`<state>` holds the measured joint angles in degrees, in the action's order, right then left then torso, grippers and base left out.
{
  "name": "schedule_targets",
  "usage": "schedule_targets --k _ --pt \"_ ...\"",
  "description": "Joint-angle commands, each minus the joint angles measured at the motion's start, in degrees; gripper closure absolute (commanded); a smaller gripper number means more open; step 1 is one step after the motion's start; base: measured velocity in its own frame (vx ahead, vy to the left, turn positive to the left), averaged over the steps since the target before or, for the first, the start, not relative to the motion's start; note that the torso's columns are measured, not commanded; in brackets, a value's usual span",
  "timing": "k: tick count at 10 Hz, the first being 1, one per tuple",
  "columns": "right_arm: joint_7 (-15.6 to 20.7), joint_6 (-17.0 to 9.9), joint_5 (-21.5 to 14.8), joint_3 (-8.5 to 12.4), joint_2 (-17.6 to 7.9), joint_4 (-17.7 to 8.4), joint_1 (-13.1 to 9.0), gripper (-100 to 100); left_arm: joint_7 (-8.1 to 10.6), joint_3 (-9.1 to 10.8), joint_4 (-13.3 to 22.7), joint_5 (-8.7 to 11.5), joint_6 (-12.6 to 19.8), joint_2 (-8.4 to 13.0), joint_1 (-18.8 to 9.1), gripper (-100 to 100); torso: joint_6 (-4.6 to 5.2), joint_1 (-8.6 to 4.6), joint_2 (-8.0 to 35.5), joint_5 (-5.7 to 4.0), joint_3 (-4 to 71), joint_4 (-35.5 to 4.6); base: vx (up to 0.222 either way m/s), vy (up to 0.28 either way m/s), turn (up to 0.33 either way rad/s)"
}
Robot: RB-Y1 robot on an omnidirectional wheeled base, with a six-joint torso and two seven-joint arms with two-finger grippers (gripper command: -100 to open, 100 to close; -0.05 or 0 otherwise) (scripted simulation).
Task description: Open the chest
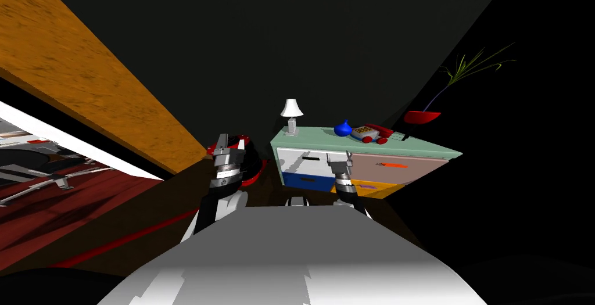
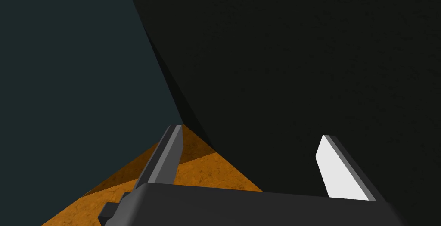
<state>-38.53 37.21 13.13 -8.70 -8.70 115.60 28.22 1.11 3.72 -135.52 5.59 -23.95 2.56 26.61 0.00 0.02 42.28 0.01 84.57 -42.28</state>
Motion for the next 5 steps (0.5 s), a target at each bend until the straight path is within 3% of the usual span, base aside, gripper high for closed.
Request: schedule_targets --k 1,5 --pt "-4.0 0.4 1.6 -0.9 0.0 -1.5 -0.1 -100 0.0 0.0 0.0 0.0 0.0 0.0 0.0 0 0.0 -0.03 0.0 -0.01 0.0 0.0 0.022 0.034 -0.034" --pt "-9.8 0.8 3.1 -1.8 0.0 -2.9 -0.1 -100 0.0 0.0 0.0 0.0 0.0 0.0 0.0 0 0.01 -0.02 0.0 -0.01 0.0 0.0 0.018 0.03 -0.022"
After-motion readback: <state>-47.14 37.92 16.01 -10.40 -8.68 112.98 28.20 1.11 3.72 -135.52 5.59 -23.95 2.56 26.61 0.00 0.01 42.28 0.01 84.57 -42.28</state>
